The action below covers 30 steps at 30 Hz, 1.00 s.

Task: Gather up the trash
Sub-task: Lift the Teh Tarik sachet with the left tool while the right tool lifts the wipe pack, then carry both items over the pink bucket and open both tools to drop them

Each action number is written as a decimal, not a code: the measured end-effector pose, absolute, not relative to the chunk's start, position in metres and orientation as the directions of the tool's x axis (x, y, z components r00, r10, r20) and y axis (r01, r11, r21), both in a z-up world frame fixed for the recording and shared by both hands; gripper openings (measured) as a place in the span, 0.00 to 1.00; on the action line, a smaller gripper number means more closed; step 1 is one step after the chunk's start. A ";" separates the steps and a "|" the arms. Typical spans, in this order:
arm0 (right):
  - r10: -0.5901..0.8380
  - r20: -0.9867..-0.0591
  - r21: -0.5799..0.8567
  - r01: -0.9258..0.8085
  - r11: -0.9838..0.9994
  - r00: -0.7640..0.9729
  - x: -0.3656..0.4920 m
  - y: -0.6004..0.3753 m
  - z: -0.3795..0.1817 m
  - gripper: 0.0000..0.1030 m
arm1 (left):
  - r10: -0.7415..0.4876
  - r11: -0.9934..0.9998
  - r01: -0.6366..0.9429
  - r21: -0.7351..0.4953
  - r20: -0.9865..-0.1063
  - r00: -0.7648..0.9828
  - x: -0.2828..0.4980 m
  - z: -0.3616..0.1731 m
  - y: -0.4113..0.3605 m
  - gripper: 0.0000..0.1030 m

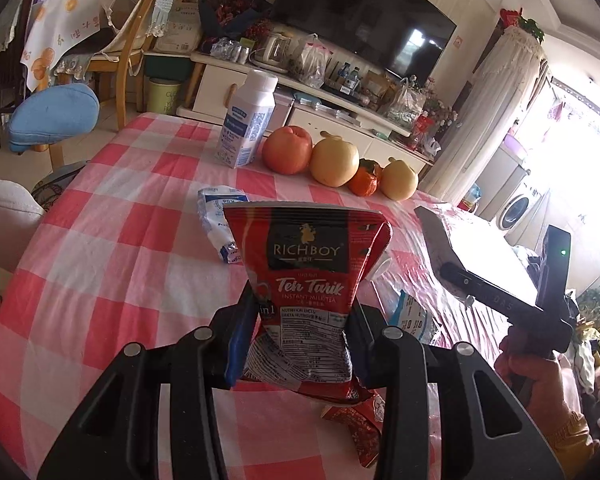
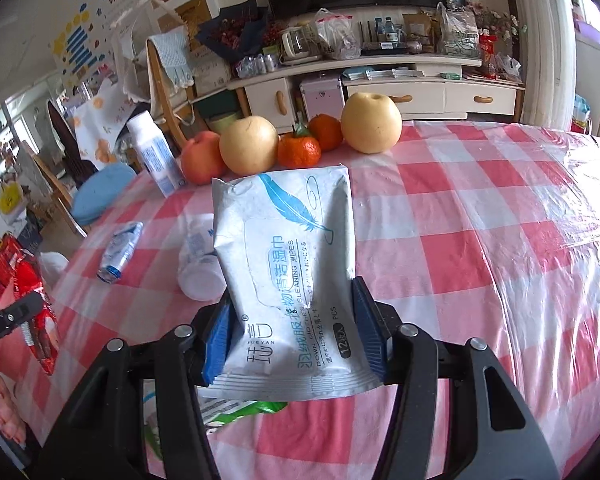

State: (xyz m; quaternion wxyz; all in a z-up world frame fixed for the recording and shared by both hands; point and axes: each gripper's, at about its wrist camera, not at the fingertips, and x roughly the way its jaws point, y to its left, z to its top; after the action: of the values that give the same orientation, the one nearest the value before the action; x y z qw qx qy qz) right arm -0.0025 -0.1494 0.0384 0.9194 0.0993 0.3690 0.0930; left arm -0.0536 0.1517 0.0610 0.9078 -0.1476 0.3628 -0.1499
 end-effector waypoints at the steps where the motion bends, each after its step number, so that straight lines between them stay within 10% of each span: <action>1: 0.252 -0.655 0.261 -0.099 0.960 0.713 -0.004 -0.148 0.041 0.54 | -0.377 0.912 0.163 -0.376 -0.613 0.694 -0.055 0.063 0.153 0.41; 30: 0.575 -0.572 0.312 -0.494 0.812 0.585 -0.065 0.061 0.119 0.55 | -0.050 0.907 -0.192 -0.376 -0.548 0.835 -0.098 0.113 0.296 0.41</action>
State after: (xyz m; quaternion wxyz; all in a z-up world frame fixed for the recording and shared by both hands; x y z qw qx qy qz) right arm -0.0647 0.0612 0.1191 0.8882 0.0597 0.3420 0.3009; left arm -0.0977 0.2961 0.1134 0.9340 -0.2127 0.2845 0.0381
